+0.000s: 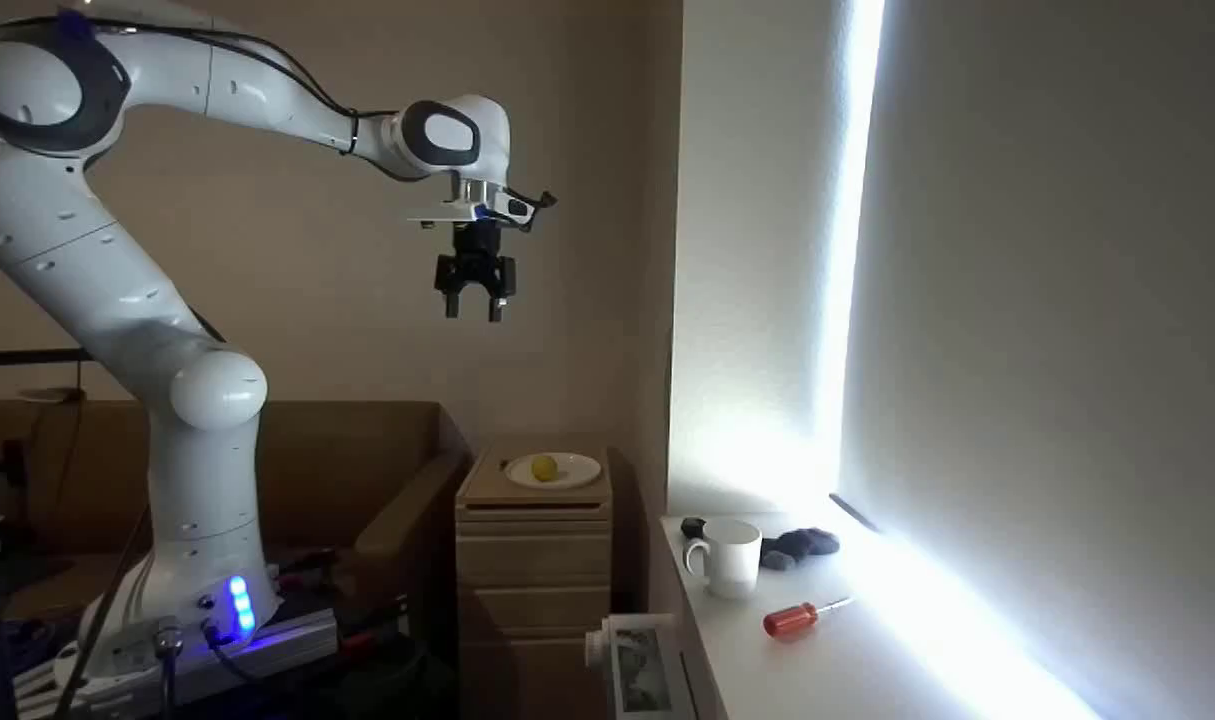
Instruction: Open the sliding tray
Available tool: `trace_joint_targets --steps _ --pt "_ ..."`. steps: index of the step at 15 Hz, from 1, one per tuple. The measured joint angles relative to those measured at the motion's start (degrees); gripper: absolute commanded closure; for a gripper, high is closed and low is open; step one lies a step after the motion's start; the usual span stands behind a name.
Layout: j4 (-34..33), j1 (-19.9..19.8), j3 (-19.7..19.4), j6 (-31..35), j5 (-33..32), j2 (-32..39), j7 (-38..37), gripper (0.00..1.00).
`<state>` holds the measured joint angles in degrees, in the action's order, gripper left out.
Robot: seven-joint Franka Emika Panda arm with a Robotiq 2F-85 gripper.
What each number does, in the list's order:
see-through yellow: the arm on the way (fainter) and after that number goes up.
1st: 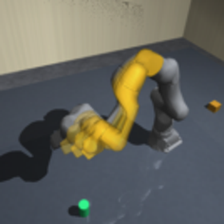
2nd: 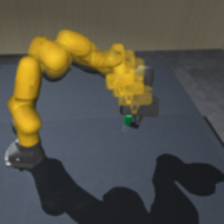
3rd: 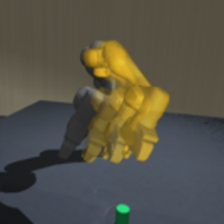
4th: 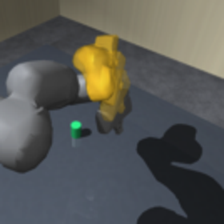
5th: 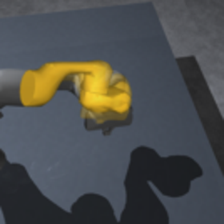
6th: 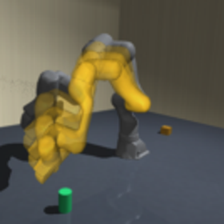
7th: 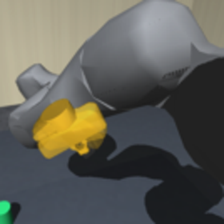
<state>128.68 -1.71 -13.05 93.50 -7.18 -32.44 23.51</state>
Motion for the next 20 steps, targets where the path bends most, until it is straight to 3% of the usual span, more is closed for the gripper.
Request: trace_joint_targets --steps 6,9,14,20 --pt "0.7 0.2 0.6 0.0 2.7 0.3 -2.2 0.0" --pt "4.0 1.4 4.4 1.6 7.6 1.1 -8.8 0.0" --pt "10.5 2.7 11.5 10.9 8.5 1.0 -19.1 0.0" --pt "11.2 2.6 12.1 12.0 8.3 0.9 -21.0 0.0"
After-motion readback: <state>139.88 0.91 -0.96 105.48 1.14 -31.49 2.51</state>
